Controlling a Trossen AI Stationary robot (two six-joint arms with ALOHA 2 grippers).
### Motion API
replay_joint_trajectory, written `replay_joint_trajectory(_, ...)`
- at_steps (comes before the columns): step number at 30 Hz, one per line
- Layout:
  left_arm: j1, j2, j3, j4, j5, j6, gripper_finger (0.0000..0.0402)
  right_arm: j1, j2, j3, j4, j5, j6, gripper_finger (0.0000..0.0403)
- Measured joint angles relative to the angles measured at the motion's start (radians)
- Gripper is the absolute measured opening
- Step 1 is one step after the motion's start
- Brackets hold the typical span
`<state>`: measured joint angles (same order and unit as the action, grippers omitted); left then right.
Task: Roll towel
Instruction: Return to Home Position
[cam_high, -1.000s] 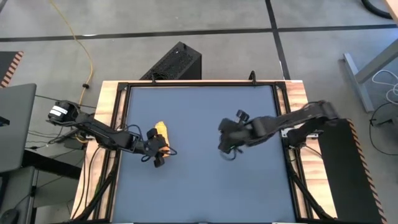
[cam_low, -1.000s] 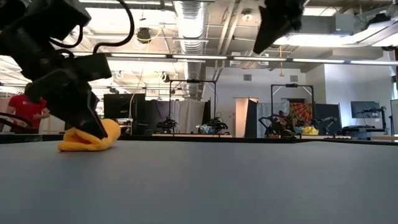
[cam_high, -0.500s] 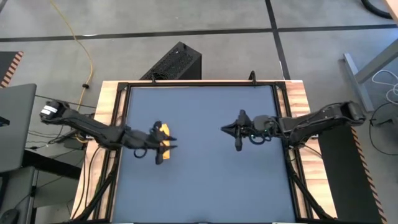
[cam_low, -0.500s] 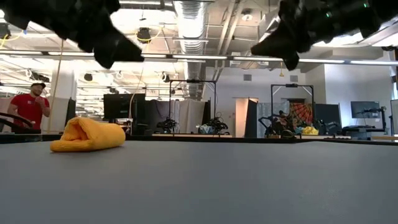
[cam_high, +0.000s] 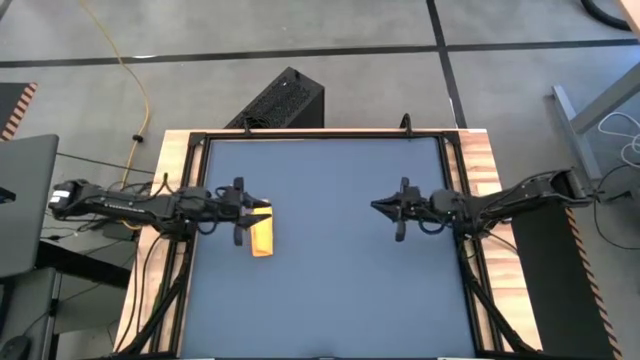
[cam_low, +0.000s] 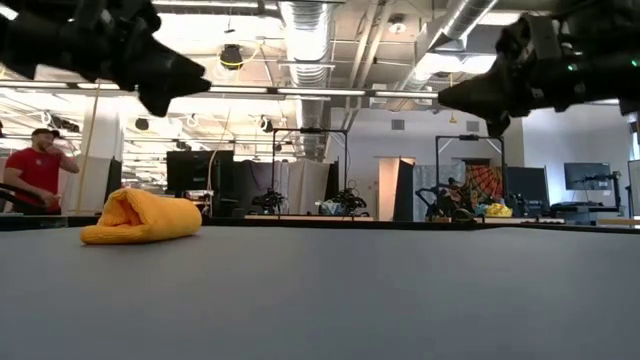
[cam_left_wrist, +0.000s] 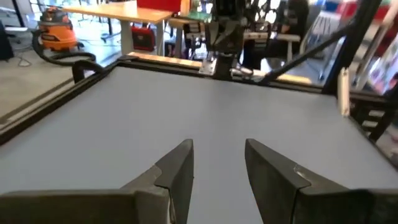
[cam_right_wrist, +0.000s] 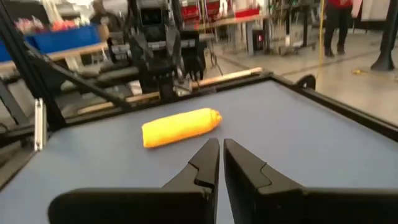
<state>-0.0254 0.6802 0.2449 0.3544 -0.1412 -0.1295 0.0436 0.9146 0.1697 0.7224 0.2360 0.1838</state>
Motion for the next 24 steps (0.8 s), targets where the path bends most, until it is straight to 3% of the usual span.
replay_joint_trajectory(4, 0.019, -0.153, -0.081, 0.026, 0.006, -0.041, 0.0132, -0.007, 0.000, -0.085, 0.158, -0.001, 0.001, 0.0049)
replay_joint_trajectory(11, 0.021, -0.420, -0.193, -0.036, 0.006, -0.093, 0.0132, 0.012, -0.031, -0.155, 0.171, -0.002, 0.024, 0.0049)
replay_joint_trajectory(19, 0.021, -0.654, -0.234, -0.197, 0.005, -0.091, 0.0132, 0.046, -0.134, -0.161, -0.020, -0.003, 0.005, 0.0049)
replay_joint_trajectory(24, 0.021, -0.669, -0.235, -0.269, 0.023, -0.088, 0.0132, 0.070, -0.267, -0.161, -0.207, -0.002, 0.044, 0.0049)
